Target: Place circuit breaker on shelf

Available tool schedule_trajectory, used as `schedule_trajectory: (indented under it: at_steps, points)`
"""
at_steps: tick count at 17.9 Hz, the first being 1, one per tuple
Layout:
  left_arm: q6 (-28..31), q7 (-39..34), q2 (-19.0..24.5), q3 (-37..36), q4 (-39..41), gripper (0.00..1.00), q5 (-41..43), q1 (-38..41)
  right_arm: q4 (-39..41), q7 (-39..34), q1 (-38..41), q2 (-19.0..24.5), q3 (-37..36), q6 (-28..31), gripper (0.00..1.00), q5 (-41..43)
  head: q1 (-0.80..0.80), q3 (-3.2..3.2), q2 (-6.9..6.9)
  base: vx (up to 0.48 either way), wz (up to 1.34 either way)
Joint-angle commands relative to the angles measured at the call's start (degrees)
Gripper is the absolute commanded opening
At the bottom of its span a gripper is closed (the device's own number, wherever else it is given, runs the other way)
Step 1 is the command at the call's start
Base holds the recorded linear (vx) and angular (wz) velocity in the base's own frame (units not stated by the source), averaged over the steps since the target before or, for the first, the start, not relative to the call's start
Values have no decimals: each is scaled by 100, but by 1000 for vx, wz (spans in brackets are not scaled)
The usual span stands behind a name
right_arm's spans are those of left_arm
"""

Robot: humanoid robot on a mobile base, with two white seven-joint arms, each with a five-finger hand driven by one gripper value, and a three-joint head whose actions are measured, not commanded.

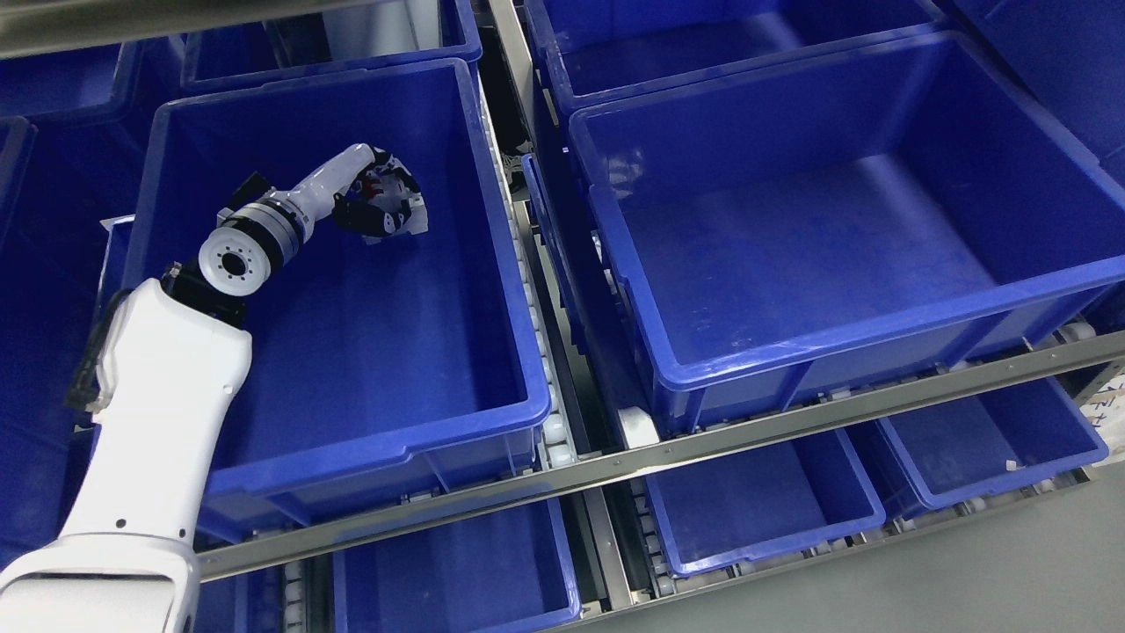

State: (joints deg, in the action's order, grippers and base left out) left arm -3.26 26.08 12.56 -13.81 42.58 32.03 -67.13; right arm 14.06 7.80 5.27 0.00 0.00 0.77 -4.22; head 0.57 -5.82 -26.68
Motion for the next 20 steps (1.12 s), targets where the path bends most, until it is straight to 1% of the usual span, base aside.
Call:
schedule_trajectory:
  at_steps: [1,2,4,5,7,9,10,11,13,14,15,17,19,20]
  points:
    - [80,-7,89,-394,-646,42,23,-29,0,2,1,-100,114,371,100,0,0,0,0,47,-30]
    - [80,-7,97,-394,-637,46,23,-29,0,2,1,-100,114,371,100,0,0,0,0,47,-30]
    - [80,-15,168,-394,-628,60,23,-3,0,2,1,-100,114,371,100,0,0,0,0,36,0]
    - [80,-41,168,-359,-628,69,23,-2,0,2,1,-100,114,371,100,0,0,0,0,33,-4]
    - [72,-59,177,-272,-593,81,14,-63,0,2,1,-100,114,371,100,0,0,0,0,23,-6]
    - [54,-68,177,-88,-462,91,5,-256,0,2,1,-100,114,371,100,0,0,0,0,11,0]
    - [54,-77,203,70,-313,95,-3,-344,0,2,1,-100,114,371,100,0,0,0,0,0,0]
    - [54,-112,203,376,-103,97,-38,-423,0,2,1,-100,114,371,100,0,0,0,0,0,0]
    - [45,-427,46,1489,310,98,-73,-573,0,2,1,-100,114,371,100,0,0,0,0,0,0]
    - [28,-611,-138,2017,408,99,-82,-643,0,2,1,-100,114,371,100,0,0,0,0,0,0]
    - [10,-909,-462,2588,478,99,-91,-714,0,2,1,-100,114,371,100,0,0,0,0,0,0]
    - [-147,-1654,-902,3530,645,100,-144,-732,0,2,1,-100,114,371,100,0,0,0,0,0,0]
    - [-594,-2411,-1149,3981,795,100,-362,-662,0,2,1,-100,114,371,100,0,0,0,0,0,0]
    - [-814,-2824,-1156,4070,1039,100,-503,-514,0,2,1,-100,114,371,100,0,0,0,0,0,0]
